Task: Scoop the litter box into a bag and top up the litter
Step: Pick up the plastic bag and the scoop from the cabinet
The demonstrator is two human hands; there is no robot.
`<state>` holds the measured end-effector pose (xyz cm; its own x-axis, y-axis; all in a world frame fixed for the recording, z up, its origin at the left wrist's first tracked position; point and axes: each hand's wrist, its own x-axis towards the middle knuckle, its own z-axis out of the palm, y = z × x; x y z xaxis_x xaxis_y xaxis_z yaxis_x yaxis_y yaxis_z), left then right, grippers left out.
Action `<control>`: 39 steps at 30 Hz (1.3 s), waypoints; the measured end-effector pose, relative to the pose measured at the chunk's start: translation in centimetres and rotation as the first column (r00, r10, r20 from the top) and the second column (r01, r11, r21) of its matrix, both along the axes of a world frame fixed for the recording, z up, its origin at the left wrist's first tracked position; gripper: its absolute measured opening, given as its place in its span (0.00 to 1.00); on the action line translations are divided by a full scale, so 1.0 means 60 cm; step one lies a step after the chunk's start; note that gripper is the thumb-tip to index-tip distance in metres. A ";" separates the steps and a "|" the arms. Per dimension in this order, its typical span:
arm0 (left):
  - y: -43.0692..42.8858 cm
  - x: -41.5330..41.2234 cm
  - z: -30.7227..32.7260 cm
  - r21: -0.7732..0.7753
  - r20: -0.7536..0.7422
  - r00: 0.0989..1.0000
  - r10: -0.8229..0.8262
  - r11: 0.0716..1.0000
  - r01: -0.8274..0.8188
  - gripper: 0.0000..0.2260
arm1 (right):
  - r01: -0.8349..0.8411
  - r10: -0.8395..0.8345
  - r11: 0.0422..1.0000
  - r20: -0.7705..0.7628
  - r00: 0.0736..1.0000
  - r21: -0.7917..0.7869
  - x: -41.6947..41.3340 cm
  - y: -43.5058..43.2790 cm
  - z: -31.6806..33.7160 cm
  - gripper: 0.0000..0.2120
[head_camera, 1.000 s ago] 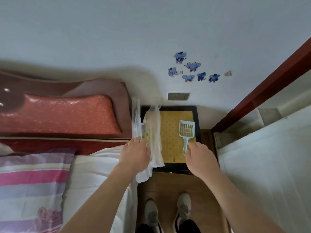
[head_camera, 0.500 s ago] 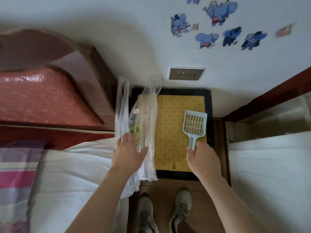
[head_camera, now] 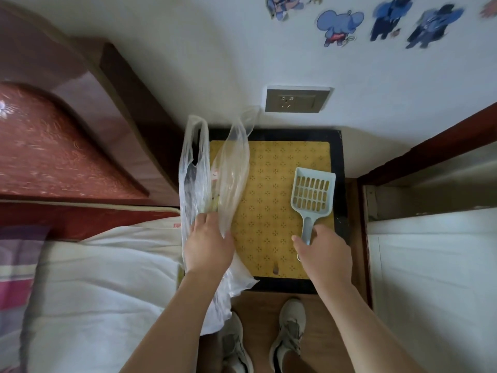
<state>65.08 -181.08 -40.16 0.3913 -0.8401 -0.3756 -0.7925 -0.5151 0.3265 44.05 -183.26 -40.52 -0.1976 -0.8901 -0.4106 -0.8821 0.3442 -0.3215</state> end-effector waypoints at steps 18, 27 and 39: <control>0.022 0.024 0.109 -0.195 -0.162 0.986 0.034 0.979 -0.066 0.14 | 0.003 -0.004 0.997 -0.007 1.000 -0.076 0.016 0.035 0.098 0.12; 0.089 0.049 0.252 -0.321 -0.175 0.984 -0.014 0.946 -0.043 0.14 | -0.032 0.034 0.983 0.009 0.999 -0.180 0.042 0.097 0.239 0.11; 0.216 0.029 0.402 -0.392 -0.124 0.988 0.090 0.910 -0.132 0.16 | -0.182 0.191 0.947 0.011 0.981 -0.266 0.023 0.178 0.400 0.13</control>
<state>66.79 -168.14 -16.06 0.4685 -0.8813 -0.0616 -0.6900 -0.4085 0.5975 45.41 -172.57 -16.54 -0.0072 -0.9869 -0.1612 -0.9086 0.0738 -0.4111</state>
